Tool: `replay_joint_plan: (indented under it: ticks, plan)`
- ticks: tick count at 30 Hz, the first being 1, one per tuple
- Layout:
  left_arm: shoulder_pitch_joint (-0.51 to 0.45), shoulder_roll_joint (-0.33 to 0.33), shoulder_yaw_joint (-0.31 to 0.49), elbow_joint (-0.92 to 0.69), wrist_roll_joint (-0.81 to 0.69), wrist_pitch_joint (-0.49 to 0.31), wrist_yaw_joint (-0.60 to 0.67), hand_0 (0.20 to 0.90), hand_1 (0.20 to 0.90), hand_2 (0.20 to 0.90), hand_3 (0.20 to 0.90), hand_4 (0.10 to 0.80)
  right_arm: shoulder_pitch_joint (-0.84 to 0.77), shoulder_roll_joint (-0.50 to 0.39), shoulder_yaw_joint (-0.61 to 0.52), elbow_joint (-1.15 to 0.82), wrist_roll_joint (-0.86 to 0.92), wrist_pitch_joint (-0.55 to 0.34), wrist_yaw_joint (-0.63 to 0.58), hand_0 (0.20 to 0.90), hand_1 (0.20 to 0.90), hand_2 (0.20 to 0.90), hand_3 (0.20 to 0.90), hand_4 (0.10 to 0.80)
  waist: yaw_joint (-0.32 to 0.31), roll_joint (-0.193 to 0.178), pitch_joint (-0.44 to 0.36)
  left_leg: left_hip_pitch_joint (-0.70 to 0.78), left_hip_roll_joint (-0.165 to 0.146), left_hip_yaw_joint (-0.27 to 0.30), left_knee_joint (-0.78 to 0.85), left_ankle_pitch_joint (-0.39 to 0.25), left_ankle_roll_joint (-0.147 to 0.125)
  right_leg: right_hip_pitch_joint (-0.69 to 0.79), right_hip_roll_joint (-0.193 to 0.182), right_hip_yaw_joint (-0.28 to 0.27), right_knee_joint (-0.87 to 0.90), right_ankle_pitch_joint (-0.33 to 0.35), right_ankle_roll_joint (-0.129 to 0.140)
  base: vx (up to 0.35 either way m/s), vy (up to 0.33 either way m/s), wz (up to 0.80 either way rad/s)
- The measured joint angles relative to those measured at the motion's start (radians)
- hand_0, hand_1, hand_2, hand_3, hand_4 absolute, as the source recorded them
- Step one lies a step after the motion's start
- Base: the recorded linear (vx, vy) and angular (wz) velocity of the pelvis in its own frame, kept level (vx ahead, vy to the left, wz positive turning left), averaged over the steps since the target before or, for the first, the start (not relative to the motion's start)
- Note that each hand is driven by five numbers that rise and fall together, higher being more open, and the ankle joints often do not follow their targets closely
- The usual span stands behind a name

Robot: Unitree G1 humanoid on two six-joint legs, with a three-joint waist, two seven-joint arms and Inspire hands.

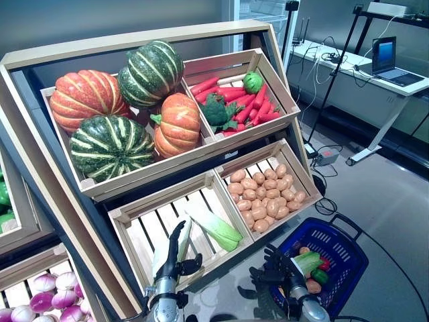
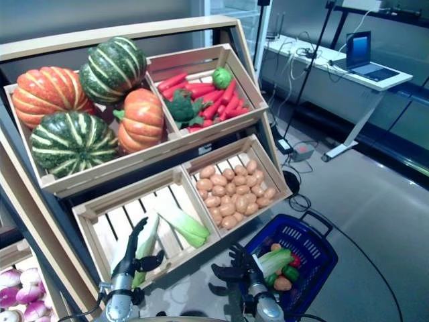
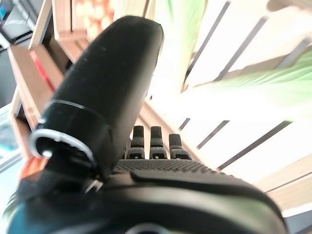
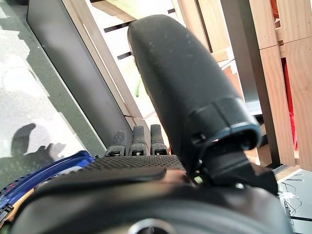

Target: Put vegetables into the basket

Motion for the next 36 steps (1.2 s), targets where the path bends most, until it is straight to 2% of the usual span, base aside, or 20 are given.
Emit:
replay_joint_plan:
  ticks: [11,18,21,24,26,32,36]
  plan:
    - [-0.003,-0.002,0.064,-0.003,-0.062,0.014,-0.024,0.9,0.9,0.9,0.9,0.8,0.015,0.0,-0.023,-0.023,0.037,0.0,-0.003,0.9,0.9,0.9,0.9,0.8,-0.003,0.004,0.009,0.005,-0.001,-0.002,0.0,0.0,0.0,0.006,0.0,0.001,0.0,-0.001,0.0,0.05,0.027,0.0]
    - [-0.034,0.0,0.103,-0.003,-0.142,0.118,-0.049,0.9,0.9,0.9,0.9,0.8,0.027,-0.015,-0.047,-0.063,0.037,0.019,-0.015,0.9,0.9,0.9,0.9,0.8,-0.011,0.009,0.02,0.008,0.0,0.007,0.001,0.0,0.0,-0.002,-0.002,0.007,0.01,-0.002,0.0,0.031,0.074,-0.03]
    - [-0.085,0.003,0.114,-0.001,-0.179,0.166,-0.05,0.9,0.9,0.9,0.9,0.8,0.02,-0.051,-0.049,-0.118,0.037,0.028,-0.02,0.9,0.9,0.9,0.9,0.8,-0.022,0.017,0.052,0.002,0.0,0.011,0.008,0.001,-0.001,-0.038,-0.006,0.023,0.064,-0.02,0.002,-0.061,0.093,-0.06]
    - [-0.156,0.01,0.117,0.007,-0.179,0.179,-0.048,0.9,0.9,0.9,0.9,0.8,-0.019,-0.074,-0.05,-0.123,0.038,0.034,-0.022,0.9,0.9,0.9,0.9,0.8,-0.031,0.017,0.097,-0.04,0.0,0.01,0.06,-0.007,0.005,-0.103,-0.018,0.036,0.161,-0.052,0.006,-0.133,0.069,-0.03]
    - [-0.238,0.019,0.115,0.007,-0.18,0.181,-0.043,0.9,0.9,0.9,0.9,0.8,-0.066,-0.094,-0.048,-0.126,0.067,0.037,-0.026,0.9,0.9,0.9,0.9,0.8,-0.03,0.016,0.148,-0.117,0.0,0.008,0.153,-0.035,0.009,-0.193,-0.031,0.055,0.276,-0.09,0.003,-0.109,0.067,-0.06]
    - [-0.372,0.058,0.116,0.01,-0.228,0.2,-0.014,0.9,0.9,0.9,0.9,0.8,-0.144,-0.126,-0.033,-0.168,0.078,0.04,-0.055,0.9,0.9,0.9,0.9,0.8,-0.031,0.009,0.247,-0.299,0.008,-0.005,0.407,-0.135,0.018,-0.393,-0.067,0.088,0.559,-0.194,-0.011,-0.131,0.059,-0.03]
    - [-0.453,0.065,0.115,0.053,-0.292,0.223,-0.004,0.9,0.9,0.9,0.9,0.8,-0.194,-0.13,-0.02,-0.18,0.08,0.041,-0.07,0.9,0.9,0.9,0.9,0.8,-0.033,0.007,0.302,-0.415,0.018,-0.019,0.524,-0.156,0.019,-0.516,-0.077,0.106,0.7,-0.233,-0.02,-0.124,0.072,0.04]
